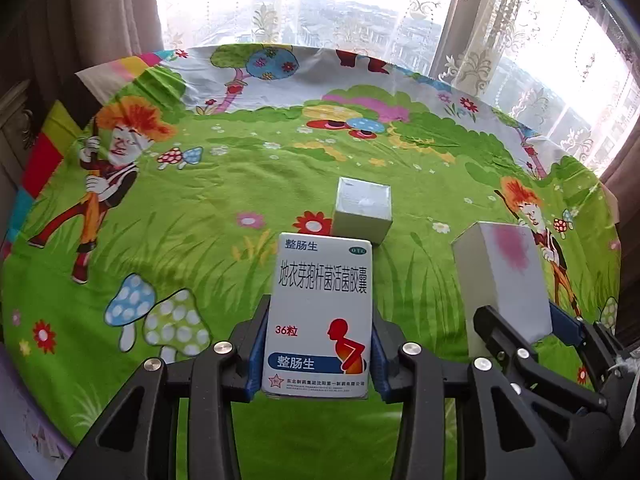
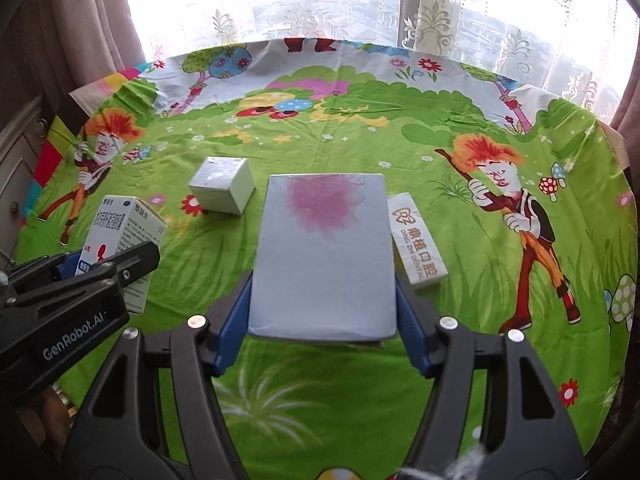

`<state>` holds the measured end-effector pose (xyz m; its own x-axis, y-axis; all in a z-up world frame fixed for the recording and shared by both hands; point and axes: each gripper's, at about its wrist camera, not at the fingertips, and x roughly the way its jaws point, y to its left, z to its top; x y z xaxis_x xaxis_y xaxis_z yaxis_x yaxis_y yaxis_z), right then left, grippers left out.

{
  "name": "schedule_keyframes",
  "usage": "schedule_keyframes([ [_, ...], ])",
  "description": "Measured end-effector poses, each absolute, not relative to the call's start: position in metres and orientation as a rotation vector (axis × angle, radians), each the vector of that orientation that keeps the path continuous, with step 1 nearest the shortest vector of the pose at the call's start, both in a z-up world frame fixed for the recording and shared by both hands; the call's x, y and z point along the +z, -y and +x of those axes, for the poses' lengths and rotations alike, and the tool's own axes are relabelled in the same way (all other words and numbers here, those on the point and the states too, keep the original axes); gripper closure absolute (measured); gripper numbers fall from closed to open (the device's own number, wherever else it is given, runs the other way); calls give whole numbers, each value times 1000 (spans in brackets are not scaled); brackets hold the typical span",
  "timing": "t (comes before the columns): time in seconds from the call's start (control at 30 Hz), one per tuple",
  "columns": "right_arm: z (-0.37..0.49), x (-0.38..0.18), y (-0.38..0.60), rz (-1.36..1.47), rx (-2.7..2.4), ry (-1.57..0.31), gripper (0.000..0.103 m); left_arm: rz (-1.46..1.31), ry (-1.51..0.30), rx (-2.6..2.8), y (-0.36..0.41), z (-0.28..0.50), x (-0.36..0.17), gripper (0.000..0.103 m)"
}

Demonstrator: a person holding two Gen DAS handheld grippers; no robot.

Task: Organize rigid objects
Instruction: 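Lift both held boxes and carry them over the purple box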

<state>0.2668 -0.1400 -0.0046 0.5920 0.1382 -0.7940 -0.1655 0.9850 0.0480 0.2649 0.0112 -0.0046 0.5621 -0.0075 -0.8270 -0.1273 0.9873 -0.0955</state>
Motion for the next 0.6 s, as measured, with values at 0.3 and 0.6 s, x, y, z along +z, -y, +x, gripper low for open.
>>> schedule_keyframes([
  [0.3, 224, 18, 126, -17, 240, -905, 34, -148, -939, 114, -31, 211, 6, 61],
  [0.6, 192, 29, 90, -53, 324, -913, 34, -182, -918, 164, -66, 164, 13, 60],
])
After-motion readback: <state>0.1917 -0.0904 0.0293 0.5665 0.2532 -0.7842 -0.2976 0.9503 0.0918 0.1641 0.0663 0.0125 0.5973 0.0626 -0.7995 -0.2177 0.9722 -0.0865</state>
